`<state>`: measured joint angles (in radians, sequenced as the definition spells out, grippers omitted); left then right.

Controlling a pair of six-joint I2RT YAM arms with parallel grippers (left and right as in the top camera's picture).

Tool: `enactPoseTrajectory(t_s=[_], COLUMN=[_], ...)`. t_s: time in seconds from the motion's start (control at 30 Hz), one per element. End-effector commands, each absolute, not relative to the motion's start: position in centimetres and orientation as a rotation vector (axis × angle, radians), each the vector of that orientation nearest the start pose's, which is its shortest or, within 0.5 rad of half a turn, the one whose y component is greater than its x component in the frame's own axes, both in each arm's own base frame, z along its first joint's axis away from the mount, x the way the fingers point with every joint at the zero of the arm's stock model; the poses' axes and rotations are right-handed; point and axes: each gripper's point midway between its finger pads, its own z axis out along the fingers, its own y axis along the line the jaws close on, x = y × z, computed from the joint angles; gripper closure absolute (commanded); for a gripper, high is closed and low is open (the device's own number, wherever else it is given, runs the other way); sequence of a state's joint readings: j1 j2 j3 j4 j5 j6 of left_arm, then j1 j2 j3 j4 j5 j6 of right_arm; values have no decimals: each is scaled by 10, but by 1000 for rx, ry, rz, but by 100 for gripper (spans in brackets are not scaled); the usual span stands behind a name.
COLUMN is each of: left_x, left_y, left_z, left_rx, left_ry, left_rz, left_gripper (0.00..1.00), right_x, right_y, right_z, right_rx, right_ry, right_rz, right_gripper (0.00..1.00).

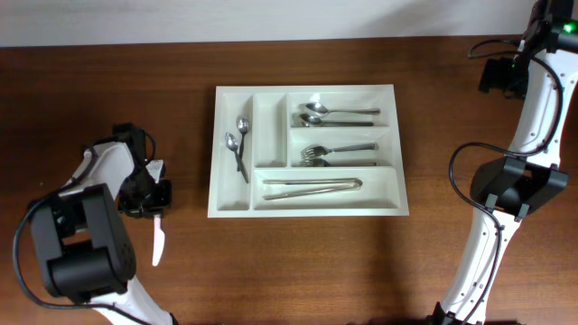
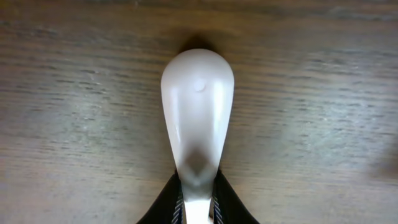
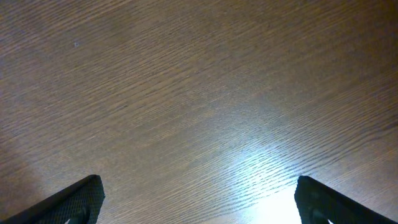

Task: Pack container
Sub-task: 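Lower the left gripper and grasp the white knife's handle, then lift the knife and carry it over the tray's left compartment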

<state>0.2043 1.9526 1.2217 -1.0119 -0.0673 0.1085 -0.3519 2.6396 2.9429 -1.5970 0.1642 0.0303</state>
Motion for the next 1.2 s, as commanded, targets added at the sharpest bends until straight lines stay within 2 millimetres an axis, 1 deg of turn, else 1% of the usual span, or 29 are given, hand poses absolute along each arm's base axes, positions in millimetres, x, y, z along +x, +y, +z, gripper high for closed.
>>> enactPoseTrajectory(t_s=[0.0, 0.1, 0.2, 0.27, 0.37, 0.43, 0.5, 0.57, 0.7, 0.73, 0.77, 0.8, 0.9, 0.97, 1.07, 1.17], left_x=[310, 334, 361, 378, 400, 413, 425, 433, 444, 447, 451, 453, 460, 464, 466, 464], left_y=[82, 84, 80, 72, 54, 35, 8, -19, -68, -82, -100, -108, -147, -170, -199, -218], left_z=[8, 32, 60, 77, 102, 116, 127, 134, 139, 141, 143, 144, 152, 158, 165, 168], left_rx=[-163, -151, -111, -70, 5, 67, 140, 213, 278, 295, 316, 329, 375, 378, 376, 406], left_ry=[3289, 3234, 3160, 3112, 3042, 2994, 2945, 2902, 2829, 2806, 2774, 2758, 2676, 2628, 2572, 2542], left_rz=[110, 123, 139, 147, 152, 123, 57, 2, -39, -51, -68, -75, -118, -152, -202, -222], left_gripper=[95, 95, 95, 94, 94, 94, 94, 95, 94, 94, 94, 94, 94, 94, 94, 94], right_x=[492, 492, 492, 492, 492, 492, 492, 492, 492, 492, 492, 492, 492, 492, 492, 492], right_y=[-211, -211, -211, -211, -211, -211, -211, -211, -211, -211, -211, -211, -211, -211, -211, -211], right_z=[133, 133, 133, 133, 133, 133, 133, 133, 133, 133, 133, 133, 133, 133, 133, 133], right_rx=[598, 597, 597, 598, 597, 597, 597, 597, 597, 597, 598, 598, 597, 597, 598, 597], right_ry=[2822, 2822, 2822, 2822, 2822, 2822, 2822, 2823, 2823, 2822, 2822, 2822, 2823, 2822, 2822, 2822], right_rz=[-298, -298, -298, -297, -298, -298, -298, -297, -297, -298, -297, -297, -297, -298, -297, -298], right_gripper=[2, 1, 1, 1, 1, 1, 1, 1, 1, 1, 1, 1, 1, 1, 1, 1])
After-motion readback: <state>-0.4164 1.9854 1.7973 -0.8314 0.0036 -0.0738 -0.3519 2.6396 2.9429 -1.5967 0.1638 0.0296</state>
